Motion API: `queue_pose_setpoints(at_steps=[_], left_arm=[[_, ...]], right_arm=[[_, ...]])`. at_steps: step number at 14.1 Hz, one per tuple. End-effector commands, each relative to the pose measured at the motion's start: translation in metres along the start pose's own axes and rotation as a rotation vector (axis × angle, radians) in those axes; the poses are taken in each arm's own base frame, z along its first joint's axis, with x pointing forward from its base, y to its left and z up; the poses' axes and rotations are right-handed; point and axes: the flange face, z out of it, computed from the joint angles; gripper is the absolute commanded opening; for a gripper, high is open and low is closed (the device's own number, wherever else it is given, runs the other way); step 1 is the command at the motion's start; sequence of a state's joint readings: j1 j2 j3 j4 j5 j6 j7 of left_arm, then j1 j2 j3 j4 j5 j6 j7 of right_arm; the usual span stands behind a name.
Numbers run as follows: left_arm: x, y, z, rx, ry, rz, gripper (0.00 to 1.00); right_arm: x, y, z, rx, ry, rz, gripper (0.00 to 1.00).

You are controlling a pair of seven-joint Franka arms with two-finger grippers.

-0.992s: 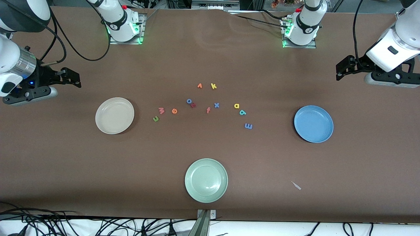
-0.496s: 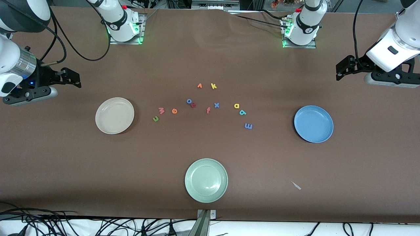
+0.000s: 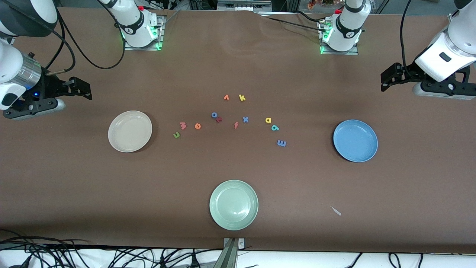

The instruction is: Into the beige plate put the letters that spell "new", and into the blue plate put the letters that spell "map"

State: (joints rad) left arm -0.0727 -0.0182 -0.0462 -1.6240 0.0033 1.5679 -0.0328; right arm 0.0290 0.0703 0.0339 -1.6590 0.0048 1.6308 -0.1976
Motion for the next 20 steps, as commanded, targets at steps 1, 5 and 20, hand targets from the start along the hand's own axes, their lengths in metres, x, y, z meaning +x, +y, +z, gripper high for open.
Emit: queue_pose_setpoints(at_steps=[1, 5, 20], left_arm=[[0.008, 0.005, 0.009, 0.018, -0.033, 0.017, 1.0], [0.023, 0.031, 0.053, -0.024, -0.146, 0.038, 1.0], [0.08, 0.245, 0.288, 0.043, -0.107, 0.023, 1.0]], right_arm=[[-0.005, 0.0, -0.002, 0.016, 0.013, -0.004, 1.0], [-0.005, 0.001, -0.001, 0.016, 0.012, -0.004, 1.0], [0.021, -0.115, 0.132, 0.021, 0.142, 0.034, 1.0]])
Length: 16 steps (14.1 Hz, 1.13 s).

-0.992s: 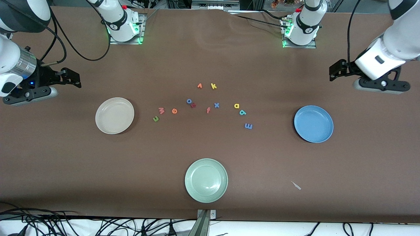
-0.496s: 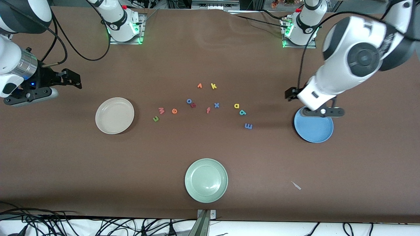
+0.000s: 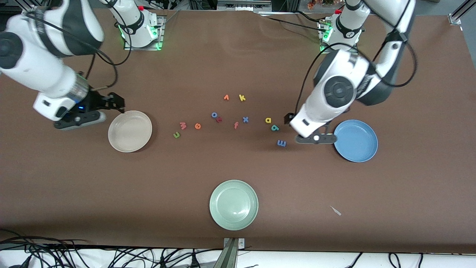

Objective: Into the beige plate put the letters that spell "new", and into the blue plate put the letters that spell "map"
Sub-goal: 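Grasp the blue m with the left gripper while the right gripper approaches letters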

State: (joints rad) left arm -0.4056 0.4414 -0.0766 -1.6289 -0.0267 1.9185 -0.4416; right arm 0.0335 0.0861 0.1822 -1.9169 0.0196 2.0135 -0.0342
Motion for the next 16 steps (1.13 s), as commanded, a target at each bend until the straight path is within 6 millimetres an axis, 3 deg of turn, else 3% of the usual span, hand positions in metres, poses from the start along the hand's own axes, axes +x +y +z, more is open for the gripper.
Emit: queue_pose_setpoints(at_steps=[1, 3, 7, 10, 15, 16], left_arm=[[0.019, 0.018, 0.051, 0.046, 0.042, 0.124, 1.0], [0.027, 0.023, 0.077, 0.034, 0.061, 0.145, 1.0], [0.033, 0.03, 0.135, 0.035, 0.075, 0.266, 1.0], [0.034, 0.025, 0.154, 0.039, 0.056, 0.344, 1.0], [0.028, 0.028, 0.189, 0.026, 0.059, 0.329, 0.94], [0.028, 0.027, 0.189, 0.026, 0.06, 0.328, 0.87]], right_arm=[[-0.013, -0.047, 0.05, 0.02, 0.045, 0.036, 1.0], [-0.015, -0.071, 0.08, 0.035, 0.038, 0.076, 1.0], [-0.014, -0.098, 0.126, 0.05, 0.04, 0.068, 1.0], [-0.015, -0.113, 0.172, 0.004, 0.076, 0.02, 1.0], [-0.013, -0.121, 0.206, -0.029, 0.097, 0.015, 1.0], [-0.012, -0.122, 0.21, -0.022, 0.099, 0.016, 1.0]])
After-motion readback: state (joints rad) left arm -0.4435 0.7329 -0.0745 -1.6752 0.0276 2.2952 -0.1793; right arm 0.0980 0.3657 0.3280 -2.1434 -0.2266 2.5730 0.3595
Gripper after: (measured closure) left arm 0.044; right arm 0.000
